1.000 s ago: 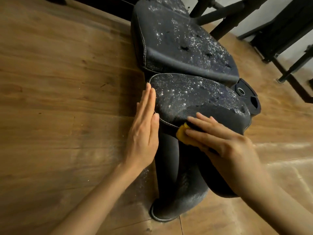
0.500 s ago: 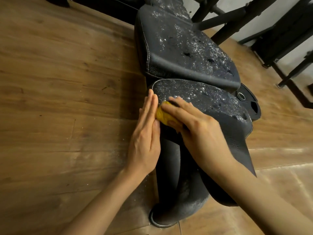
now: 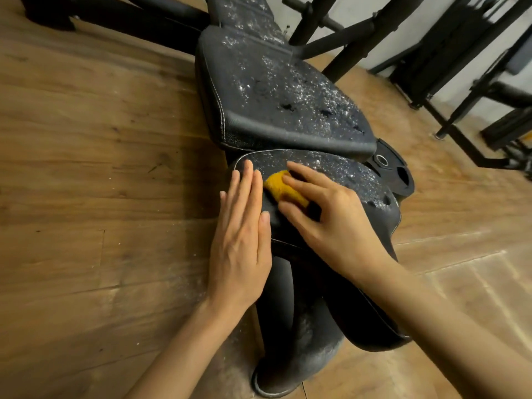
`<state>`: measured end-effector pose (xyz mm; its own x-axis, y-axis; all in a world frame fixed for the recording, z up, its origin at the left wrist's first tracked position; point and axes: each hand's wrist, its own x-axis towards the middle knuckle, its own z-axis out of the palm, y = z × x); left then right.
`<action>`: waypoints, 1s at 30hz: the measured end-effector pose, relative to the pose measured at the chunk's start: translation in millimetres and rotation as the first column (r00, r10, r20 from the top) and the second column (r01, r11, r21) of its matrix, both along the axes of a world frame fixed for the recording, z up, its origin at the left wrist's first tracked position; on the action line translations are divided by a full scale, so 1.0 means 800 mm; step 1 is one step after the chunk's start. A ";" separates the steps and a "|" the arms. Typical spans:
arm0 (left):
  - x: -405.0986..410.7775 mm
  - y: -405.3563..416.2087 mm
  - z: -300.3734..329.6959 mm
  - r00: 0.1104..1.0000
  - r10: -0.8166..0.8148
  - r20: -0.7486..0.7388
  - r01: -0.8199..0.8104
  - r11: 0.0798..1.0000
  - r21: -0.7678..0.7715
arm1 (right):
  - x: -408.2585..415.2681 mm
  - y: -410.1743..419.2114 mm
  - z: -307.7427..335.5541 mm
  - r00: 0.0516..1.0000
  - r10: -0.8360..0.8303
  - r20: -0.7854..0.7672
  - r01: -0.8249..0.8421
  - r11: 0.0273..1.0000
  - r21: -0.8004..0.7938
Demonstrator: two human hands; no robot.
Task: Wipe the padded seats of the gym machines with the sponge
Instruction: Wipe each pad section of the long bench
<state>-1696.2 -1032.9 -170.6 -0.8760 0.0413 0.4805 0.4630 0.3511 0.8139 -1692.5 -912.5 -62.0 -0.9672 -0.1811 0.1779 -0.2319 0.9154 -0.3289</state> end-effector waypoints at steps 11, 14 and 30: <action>-0.001 -0.006 0.001 0.999 -0.020 0.029 0.022 0.998 -0.056 | -0.023 0.018 0.004 0.995 -0.096 0.005 0.096 0.987 -0.125; -0.002 -0.010 0.001 0.999 -0.040 0.024 0.042 0.995 -0.091 | 0.027 0.030 -0.002 0.997 -0.064 0.033 0.067 0.994 -0.085; -0.019 0.033 0.058 0.999 -0.032 -0.017 0.020 0.882 -0.471 | 0.059 0.072 -0.006 1.000 -0.012 0.007 0.012 0.995 -0.103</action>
<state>-1711.7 -1006.4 -123.8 -0.8601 0.2905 0.4194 0.4943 0.6779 0.5441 -1645.2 -855.0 -66.5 -0.9703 -0.1506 0.1893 -0.2190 0.8792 -0.4231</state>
